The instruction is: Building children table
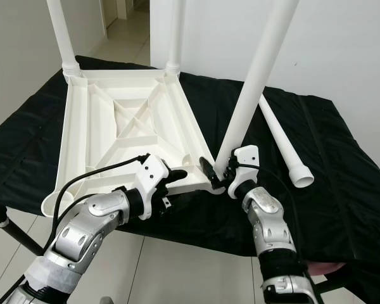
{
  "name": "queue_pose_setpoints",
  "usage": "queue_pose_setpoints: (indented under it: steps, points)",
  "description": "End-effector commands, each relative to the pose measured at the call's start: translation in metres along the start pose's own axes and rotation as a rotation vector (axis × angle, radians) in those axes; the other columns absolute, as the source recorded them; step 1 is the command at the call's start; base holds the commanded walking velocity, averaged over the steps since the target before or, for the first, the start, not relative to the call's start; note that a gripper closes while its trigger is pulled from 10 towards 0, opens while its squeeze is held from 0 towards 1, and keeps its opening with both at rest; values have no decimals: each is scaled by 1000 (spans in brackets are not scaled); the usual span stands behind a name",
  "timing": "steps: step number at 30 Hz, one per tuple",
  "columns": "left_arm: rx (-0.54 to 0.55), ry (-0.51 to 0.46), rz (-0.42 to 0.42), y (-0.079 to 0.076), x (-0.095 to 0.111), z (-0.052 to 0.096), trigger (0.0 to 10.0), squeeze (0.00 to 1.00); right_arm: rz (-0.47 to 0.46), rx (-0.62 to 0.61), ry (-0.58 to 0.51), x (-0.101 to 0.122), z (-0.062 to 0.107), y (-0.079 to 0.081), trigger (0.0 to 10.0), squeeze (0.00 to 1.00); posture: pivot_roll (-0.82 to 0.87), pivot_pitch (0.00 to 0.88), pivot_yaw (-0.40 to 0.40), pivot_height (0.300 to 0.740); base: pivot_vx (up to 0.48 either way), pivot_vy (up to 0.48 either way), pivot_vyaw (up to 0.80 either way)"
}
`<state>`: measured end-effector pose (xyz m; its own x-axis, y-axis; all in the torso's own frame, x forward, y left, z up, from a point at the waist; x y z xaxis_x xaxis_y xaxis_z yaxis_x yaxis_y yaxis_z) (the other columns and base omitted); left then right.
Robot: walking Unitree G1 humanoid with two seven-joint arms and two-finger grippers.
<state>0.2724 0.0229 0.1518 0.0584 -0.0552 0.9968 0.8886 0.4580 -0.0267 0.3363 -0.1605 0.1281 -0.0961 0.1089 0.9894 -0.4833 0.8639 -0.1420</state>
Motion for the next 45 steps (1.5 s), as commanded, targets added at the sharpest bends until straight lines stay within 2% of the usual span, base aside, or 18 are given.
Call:
queue_pose_setpoints:
  steps: [1, 8, 10, 11, 12, 13, 24, 25, 29, 30, 32, 37, 38, 39, 41, 44, 45]
  points:
    - [24, 1, -13, 1, 3, -1, 10000, 0, 9, 60, 17, -3, 0, 0, 10000, 0, -25, 0, -53, 740, 0, 0, 0]
    - [27, 4, -18, 3, 4, -2, 10000, 0, 18, 142, 59, -13, -1, -5, 10000, 0, -22, 0, -53, 740, 0, 0, 0]
    - [27, 5, -19, 3, 5, -2, 10000, 0, 16, 148, 68, -16, -1, -6, 9647, 0, -22, 0, -53, 740, 0, 0, 0]
    - [28, 6, -19, 3, 5, -2, 10000, 0, 13, 157, 75, -18, -2, -9, 2549, 0, -20, 0, -52, 740, 0, 0, 0]
    - [28, 6, -19, 3, 5, -2, 10000, 0, 13, 157, 75, -18, -2, -9, 2549, 0, -20, 0, -52, 740, 0, 0, 0]
    - [29, 6, -19, 3, 5, -1, 10000, 0, 9, 160, 77, -20, -2, -10, 0, 0, -18, 0, -51, 740, 0, 0, 0]
    - [32, 19, -17, 3, 3, 1, 10000, 0, -9, 181, 108, -32, -1, -6, 0, 0, -12, 0, -60, 740, 0, 0, 0]
    - [35, 18, -15, 3, 3, 0, 10000, 0, -19, 155, 119, -36, -1, -5, 10000, 0, -12, 0, -60, 740, 0, 0, 0]
    - [37, 15, -12, 3, 4, 0, 10000, 0, 10, 62, 194, -45, -3, -8, 10000, 0, -11, 0, -65, 740, 0, 0, 0]
    - [37, 15, -11, 2, 4, -1, 10000, 0, 33, -13, 247, -51, -3, -13, 10000, 0, -11, 0, -65, 740, 0, 0, 0]
    - [34, 13, -9, 2, 4, -2, 10000, 0, -2, -59, 239, -49, -4, -12, 10000, 0, -19, 0, -63, 740, 0, 0, 0]
    - [32, 14, -8, 1, 4, -2, 10000, 0, -17, -100, 242, -48, -5, -13, 10000, 0, -19, 0, -63, 740, 0, 0, 0]
    - [30, 14, -8, 1, 4, -2, 10000, 0, -39, -152, 246, -47, -5, -11, 10000, 0, -23, 0, -61, 740, 0, 0, 0]
    - [30, 14, -8, 1, 4, -2, 10000, 0, -39, -152, 246, -47, -5, -11, 10000, 0, -23, 0, -61, 740, 0, 0, 0]
    - [25, 15, -7, 1, 4, -2, 10000, 0, -74, -284, 257, -46, -4, -7, 10000, 0, -31, 0, -58, 740, 0, 0, 0]
    - [23, 15, -8, 0, 4, -3, 10000, 0, -76, -353, 262, -45, -2, -6, 10000, 0, -31, 0, -58, 740, 0, 0, 0]
    - [20, 15, -7, 0, 5, -3, 10000, 0, -103, -428, 261, -43, 0, -1, 10000, 0, -31, 0, -58, 740, 0, 0, 0]
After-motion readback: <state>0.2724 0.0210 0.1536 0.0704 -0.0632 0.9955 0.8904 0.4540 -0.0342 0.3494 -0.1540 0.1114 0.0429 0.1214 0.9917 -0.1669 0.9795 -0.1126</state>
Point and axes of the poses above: a point about 5 cm out from each wrist's last joint towards the gripper, its own z axis pointing back from the gripper into the wrist, its own x axis along the axis of the wrist's last joint, y = z × x, the point moved 2 cm from there along -z, pointing out of the wrist towards the gripper, and after that the axes turned 6 degrees about z, right-handed, at the moved point
